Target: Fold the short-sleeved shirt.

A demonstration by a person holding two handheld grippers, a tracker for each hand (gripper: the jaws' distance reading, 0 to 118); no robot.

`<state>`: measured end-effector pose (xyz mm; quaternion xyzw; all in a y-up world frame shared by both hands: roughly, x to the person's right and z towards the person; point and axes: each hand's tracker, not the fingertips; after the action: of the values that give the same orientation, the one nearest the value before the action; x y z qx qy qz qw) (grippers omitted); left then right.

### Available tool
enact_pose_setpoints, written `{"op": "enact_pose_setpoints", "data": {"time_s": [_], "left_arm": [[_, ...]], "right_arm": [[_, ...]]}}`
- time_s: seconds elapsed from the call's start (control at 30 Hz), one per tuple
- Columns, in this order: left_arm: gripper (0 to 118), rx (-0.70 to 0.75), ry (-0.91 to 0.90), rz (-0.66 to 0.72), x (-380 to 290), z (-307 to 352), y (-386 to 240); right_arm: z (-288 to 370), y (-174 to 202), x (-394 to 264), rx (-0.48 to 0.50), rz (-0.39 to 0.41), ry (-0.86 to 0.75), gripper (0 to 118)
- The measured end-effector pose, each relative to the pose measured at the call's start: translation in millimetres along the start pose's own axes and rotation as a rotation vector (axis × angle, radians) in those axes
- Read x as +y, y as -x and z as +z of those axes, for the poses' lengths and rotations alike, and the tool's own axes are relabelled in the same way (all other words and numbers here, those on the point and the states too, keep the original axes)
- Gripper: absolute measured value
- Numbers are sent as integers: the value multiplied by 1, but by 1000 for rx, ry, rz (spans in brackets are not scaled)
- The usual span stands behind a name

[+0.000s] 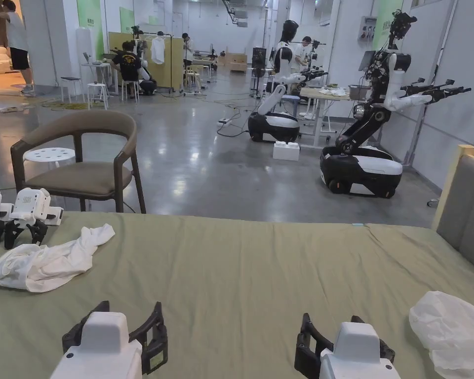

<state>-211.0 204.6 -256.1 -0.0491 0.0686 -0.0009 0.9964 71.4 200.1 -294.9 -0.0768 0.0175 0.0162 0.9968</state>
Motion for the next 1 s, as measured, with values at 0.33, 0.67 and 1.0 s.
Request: {"op": "enact_pose_setpoints", "data": {"time_s": [0.33, 0.67, 1.0], "left_arm": [[110, 10, -6, 11, -7, -2, 8], [110, 41, 28, 43, -16, -4, 25], [110, 16, 49, 99, -14, -1, 29]], "right_arm": [[1, -1, 2, 21, -48, -20, 99], [-7, 6, 2, -59, -27, 3, 102], [-16, 9, 2, -97, -62, 102, 102]]}}
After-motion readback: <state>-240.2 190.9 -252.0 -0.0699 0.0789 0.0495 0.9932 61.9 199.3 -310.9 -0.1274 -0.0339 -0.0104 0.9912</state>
